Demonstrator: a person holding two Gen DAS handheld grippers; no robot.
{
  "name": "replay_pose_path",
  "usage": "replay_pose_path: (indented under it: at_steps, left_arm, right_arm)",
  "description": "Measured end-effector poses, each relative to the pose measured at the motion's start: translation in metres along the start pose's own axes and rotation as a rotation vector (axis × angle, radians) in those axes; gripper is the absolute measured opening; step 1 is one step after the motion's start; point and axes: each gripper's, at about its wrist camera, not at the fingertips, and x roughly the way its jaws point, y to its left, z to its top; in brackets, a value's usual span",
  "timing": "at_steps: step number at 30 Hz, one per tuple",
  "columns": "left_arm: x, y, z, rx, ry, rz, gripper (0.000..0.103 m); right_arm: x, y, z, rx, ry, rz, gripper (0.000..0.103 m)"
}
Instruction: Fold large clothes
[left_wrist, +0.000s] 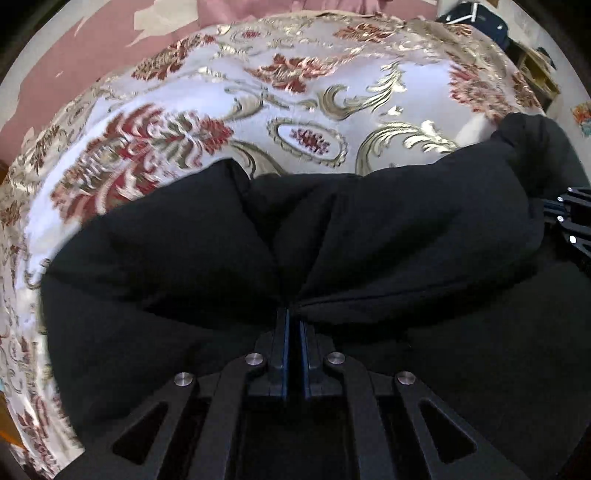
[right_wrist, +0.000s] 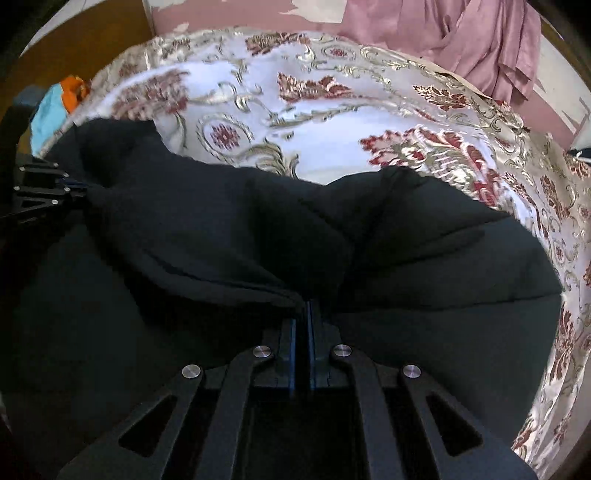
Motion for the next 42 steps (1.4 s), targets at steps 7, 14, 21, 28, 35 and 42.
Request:
replay_pose_path:
  at_steps: [7,14,21,28,35,42]
  left_arm:
    - [-0.019,0.015,-0.011,-0.038,-0.07,-0.112,0.009]
    - [-0.079,0.043,-0.02,-0.052,-0.122,-0.162,0.017]
    - [-0.108,0.06,0.034,-0.115,-0.265,-0.167,0.063]
    - [-0.059,0.01,0.056,-0.019,-0.212,-0.294,0.058]
    - [-0.024,-0.041,0.015,0.178,-0.062,-0.333,0.023]
    - [0.023,-0.062,0.049,0.197,0.095,-0.22,0.022]
  right_arm:
    - [-0.014,0.003,-0.001,-0.013,-0.045,-0.012,0.006]
    - [-0.07,-0.021,0.009,-0.013,-0.068,0.106,0.043]
    - [-0.098,-0.059,0.07,0.2,-0.165,0.232,0.045]
    - [-0.025,-0.011,0.072,0.212,0.037,0.385,0.016]
    - [0.002,0.011,0.02,0.129,0.208,0.347,0.007]
    - [0.039,0.014,0.031,0.176,0.233,0.314,0.003]
